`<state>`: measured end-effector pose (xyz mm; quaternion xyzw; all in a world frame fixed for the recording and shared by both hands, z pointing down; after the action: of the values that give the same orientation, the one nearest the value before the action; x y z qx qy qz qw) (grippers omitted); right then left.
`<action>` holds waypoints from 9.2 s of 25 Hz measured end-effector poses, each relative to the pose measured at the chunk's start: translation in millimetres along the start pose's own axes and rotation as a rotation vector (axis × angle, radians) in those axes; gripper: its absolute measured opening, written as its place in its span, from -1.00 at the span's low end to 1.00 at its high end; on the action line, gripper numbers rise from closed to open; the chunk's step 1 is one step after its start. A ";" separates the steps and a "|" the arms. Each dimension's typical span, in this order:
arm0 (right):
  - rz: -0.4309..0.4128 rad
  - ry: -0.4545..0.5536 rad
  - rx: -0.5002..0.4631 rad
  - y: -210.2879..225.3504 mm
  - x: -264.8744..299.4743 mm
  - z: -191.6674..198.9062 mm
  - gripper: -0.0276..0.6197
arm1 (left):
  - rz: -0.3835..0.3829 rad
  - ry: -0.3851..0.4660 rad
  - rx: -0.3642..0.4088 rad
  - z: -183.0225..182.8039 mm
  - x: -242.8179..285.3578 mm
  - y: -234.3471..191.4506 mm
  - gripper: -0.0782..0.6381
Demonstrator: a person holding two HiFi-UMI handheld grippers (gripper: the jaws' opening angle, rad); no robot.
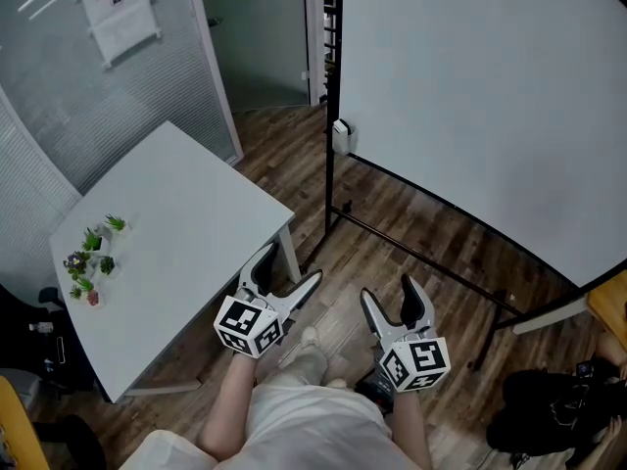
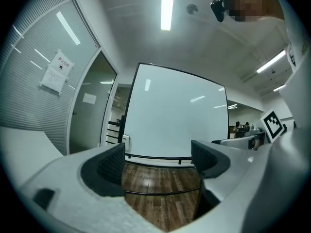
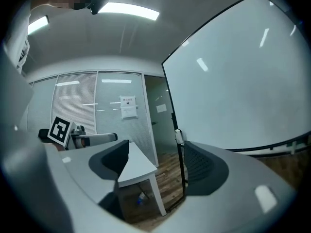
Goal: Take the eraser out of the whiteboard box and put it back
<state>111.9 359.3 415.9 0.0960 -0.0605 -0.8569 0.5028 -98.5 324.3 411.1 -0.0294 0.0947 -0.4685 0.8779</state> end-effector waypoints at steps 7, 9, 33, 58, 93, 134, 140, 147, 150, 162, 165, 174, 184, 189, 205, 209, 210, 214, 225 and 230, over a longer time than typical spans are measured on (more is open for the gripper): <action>0.026 -0.011 0.001 27.2 28.7 4.1 0.20 | 0.011 -0.017 -0.016 12.5 34.1 -20.4 0.39; 0.021 -0.023 0.005 39.4 43.4 7.9 0.20 | 0.015 -0.019 -0.031 20.9 51.2 -28.8 0.39; 0.076 -0.097 0.016 184.4 369.9 21.4 0.20 | 0.092 -0.089 -0.065 38.6 346.2 -258.7 0.31; 0.119 -0.092 0.017 210.1 408.8 34.0 0.19 | 0.234 -0.156 -0.069 68.4 402.2 -267.1 0.23; 0.129 -0.129 0.058 243.5 423.8 53.1 0.18 | 0.325 -0.271 0.080 105.4 442.3 -259.2 0.03; 0.130 -0.131 0.084 236.6 430.6 52.2 0.14 | 0.363 -0.283 0.105 99.8 443.9 -258.2 -0.08; 0.128 -0.129 0.085 233.5 430.1 53.1 0.13 | 0.361 -0.263 0.089 94.8 443.0 -258.6 -0.08; 0.132 -0.119 0.081 232.1 427.9 50.6 0.13 | 0.361 -0.244 0.093 87.1 441.3 -257.6 -0.08; 0.131 -0.115 0.079 232.1 426.8 48.1 0.13 | 0.359 -0.231 0.090 82.6 440.9 -256.5 -0.08; 0.121 -0.102 0.073 227.3 420.8 45.4 0.12 | 0.343 -0.187 0.103 67.7 437.0 -253.3 -0.08; 0.123 -0.098 0.073 226.9 418.2 44.0 0.12 | 0.337 -0.178 0.108 64.5 435.8 -252.3 -0.08; 0.121 -0.087 0.069 226.7 413.6 38.8 0.11 | 0.328 -0.149 0.119 53.2 435.6 -248.4 -0.08; 0.115 -0.072 0.058 223.7 410.0 31.0 0.11 | 0.304 -0.103 0.077 38.6 430.7 -248.8 -0.08; 0.117 -0.062 0.051 224.6 406.0 25.5 0.10 | 0.289 -0.079 0.086 28.3 428.1 -247.9 -0.08; 0.110 -0.041 0.045 217.1 395.5 20.3 0.10 | 0.271 -0.016 0.097 4.5 410.7 -242.3 -0.08; 0.111 -0.035 0.043 217.0 392.2 18.4 0.10 | 0.263 -0.011 0.099 1.6 405.0 -241.8 -0.08; 0.111 -0.035 0.043 216.8 391.6 18.2 0.10 | 0.261 -0.012 0.098 1.4 403.9 -242.0 -0.08; 0.110 -0.030 0.042 217.2 389.3 16.7 0.10 | 0.253 -0.013 0.101 1.6 402.0 -242.3 -0.08; 0.114 -0.038 0.052 221.1 387.0 19.8 0.09 | 0.246 -0.030 0.102 5.7 402.3 -242.4 -0.08; 0.117 -0.045 0.053 222.7 387.0 20.7 0.09 | 0.250 -0.034 0.098 7.0 405.3 -242.2 -0.08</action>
<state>112.4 -87.0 440.5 0.0860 -0.1000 -0.8262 0.5477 -74.9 -147.0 395.7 0.0177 0.0598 -0.3588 0.9313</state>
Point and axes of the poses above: the fingertips, and each gripper's own axes: x forward along the fingers, y to its right, z out of its underside, the point moved 5 cm from there along -x, backward along the fingers, and after that the axes turned 10 degrees about y, right-handed, at the moved point
